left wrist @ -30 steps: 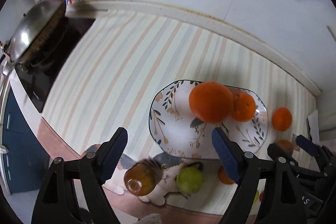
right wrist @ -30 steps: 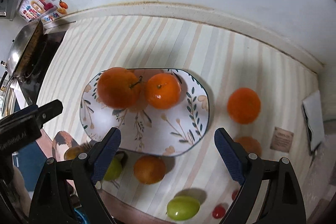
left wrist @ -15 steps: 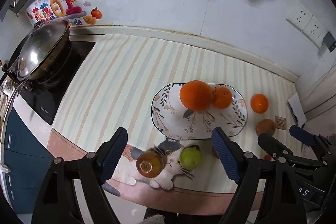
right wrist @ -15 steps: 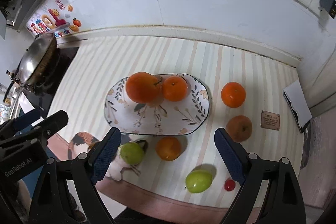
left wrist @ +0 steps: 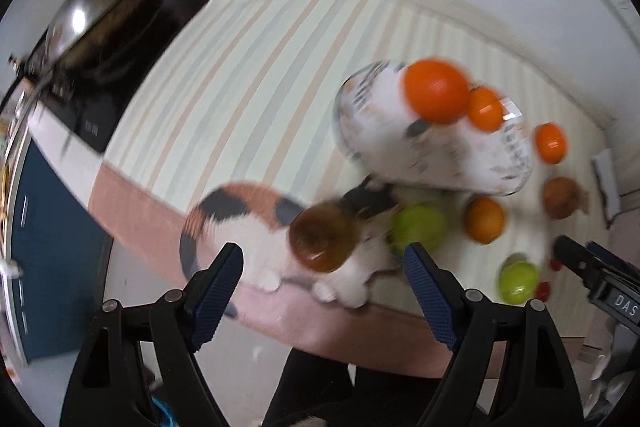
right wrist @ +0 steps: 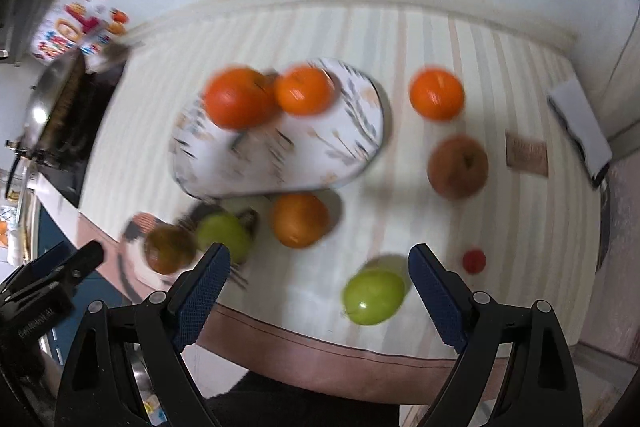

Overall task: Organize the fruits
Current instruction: 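Grasp the brown apple with the left gripper while the right gripper grasps a green apple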

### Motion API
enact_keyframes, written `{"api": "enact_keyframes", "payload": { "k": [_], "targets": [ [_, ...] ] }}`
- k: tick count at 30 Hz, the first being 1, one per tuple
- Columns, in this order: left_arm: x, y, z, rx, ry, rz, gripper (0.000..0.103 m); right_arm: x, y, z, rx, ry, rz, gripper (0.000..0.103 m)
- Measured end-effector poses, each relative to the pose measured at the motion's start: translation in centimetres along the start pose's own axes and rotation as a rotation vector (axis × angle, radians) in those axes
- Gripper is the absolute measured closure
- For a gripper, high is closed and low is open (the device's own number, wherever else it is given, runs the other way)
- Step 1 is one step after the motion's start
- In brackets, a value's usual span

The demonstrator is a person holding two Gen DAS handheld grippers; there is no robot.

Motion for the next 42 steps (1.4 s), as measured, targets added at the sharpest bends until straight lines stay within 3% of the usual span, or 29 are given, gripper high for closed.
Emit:
{"api": "enact_keyframes", "payload": {
  "k": [6,9,18,22,23,25,28,37,42],
  "targets": [
    [5.2,-1.1,0.8,-0.018,-0.114,-0.022,0.021,4.7,3.8,2.4,0.086,-0.114,0.002,0.01],
    [6.7,-0.8,0.4,0.014,-0.131,-0.034,0.021,6.5,4.6,3.4,0.105,-0.143,0.003,0.017],
    [10.4,1.9,-0.5,0.091,-0.228,0.05,0.021,8.2,5.2,3.5,0.065,-0.159,0.084,0.022],
    [11.5,2.8,-0.9,0.094,-0.24,0.048,0.021,9.0,5.7,3.6,0.083,-0.174,0.082,0.031],
    [11.6,3.0,-1.0,0.093,-0.234,0.051,0.022,9.2,5.7,3.6,0.083,-0.179,0.084,0.034],
    [11.6,3.2,-1.1,0.088,-0.217,0.056,0.039,9.5,5.8,3.7,0.084,-0.178,0.085,0.039],
    [11.1,3.7,-0.9,0.102,-0.186,0.027,0.039,9.4,6.3,3.1,0.076,-0.17,0.087,0.047],
    [7.9,6.7,3.4,0.175,-0.191,0.104,0.039,8.9,5.3,4.2,0.029,-0.183,0.028,0.048],
    [7.9,8.6,5.4,0.215,-0.206,0.098,0.039,8.9,5.4,4.0,0.064,-0.189,-0.012,0.046]
  ]
}}
Point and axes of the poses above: each gripper's, at about its wrist camera, not at the fingertips, and x roughly the way its jaws point, y to its right, z to its underside, the point moved 2 cm from there along x, roughly the way its jaws point, and after that the axes turned 15 degrees about -z, right-handed, at the moved point
